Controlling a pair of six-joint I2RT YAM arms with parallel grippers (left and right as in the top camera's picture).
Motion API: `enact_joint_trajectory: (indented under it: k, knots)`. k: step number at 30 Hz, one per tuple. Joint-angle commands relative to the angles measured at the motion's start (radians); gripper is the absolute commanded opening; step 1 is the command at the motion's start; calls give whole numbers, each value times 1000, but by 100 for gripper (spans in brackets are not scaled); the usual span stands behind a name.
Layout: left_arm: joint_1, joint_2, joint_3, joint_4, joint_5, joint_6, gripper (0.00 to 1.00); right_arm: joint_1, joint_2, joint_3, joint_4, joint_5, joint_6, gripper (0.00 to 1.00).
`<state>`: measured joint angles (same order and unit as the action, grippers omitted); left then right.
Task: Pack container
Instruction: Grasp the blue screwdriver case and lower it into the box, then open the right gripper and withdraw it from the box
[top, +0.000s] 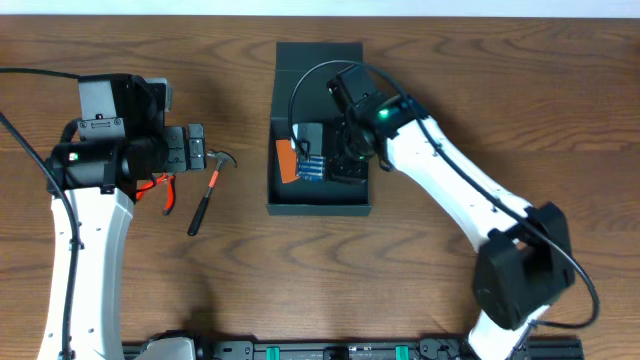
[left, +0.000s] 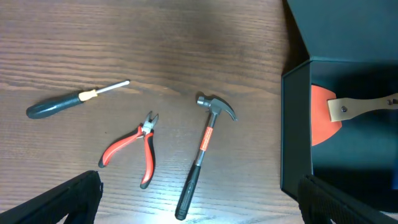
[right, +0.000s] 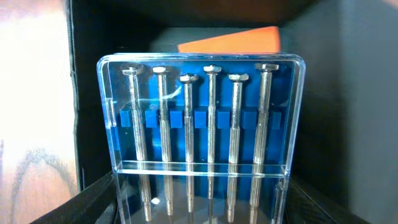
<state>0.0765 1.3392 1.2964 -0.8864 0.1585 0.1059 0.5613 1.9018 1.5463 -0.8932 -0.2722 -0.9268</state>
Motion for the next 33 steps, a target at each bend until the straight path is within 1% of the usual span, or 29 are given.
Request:
enact_joint_trajectory:
  k: [1, 10, 16, 18, 19, 20, 21, 24, 25, 26, 27, 28, 33]
  knots:
    - [-3, 8, -4, -2, 14, 6, 98, 14, 38, -6, 2, -58, -29, 1]
    - [-3, 8, -4, -3, 14, 6, 98, 45, 167, -6, -11, -57, -27, 1]
    - [-3, 8, -4, -2, 14, 6, 99, 56, 195, -6, -30, -28, -20, 1]
    - [-3, 8, -4, 2, 14, 6, 98, 55, 189, -6, -26, 1, -1, 15]
    - [-3, 8, -4, 5, 14, 6, 98, 55, 185, -5, -27, 11, -1, 18]
    - [-3, 8, -4, 8, 14, 6, 98, 55, 183, -5, -27, 24, 0, 34]
    - [-3, 8, -4, 9, 14, 6, 98, 56, 177, -3, -26, 39, 14, 41]
    - [-3, 8, -4, 8, 14, 6, 98, 56, 162, 11, -28, 57, 52, 43]
    - [-3, 8, -4, 8, 14, 6, 99, 56, 150, 19, -29, 59, 66, 46]
    - [-3, 8, -4, 8, 14, 6, 99, 55, 138, 28, -28, 58, 77, 54]
    - [-3, 8, -4, 8, 14, 6, 99, 56, 120, 39, -28, 58, 90, 81]
    - [-3, 8, -4, 8, 14, 6, 98, 55, 102, 51, -29, 59, 105, 99]
    - [-3, 8, -4, 8, 14, 6, 98, 55, 11, 101, -37, 60, 129, 99]
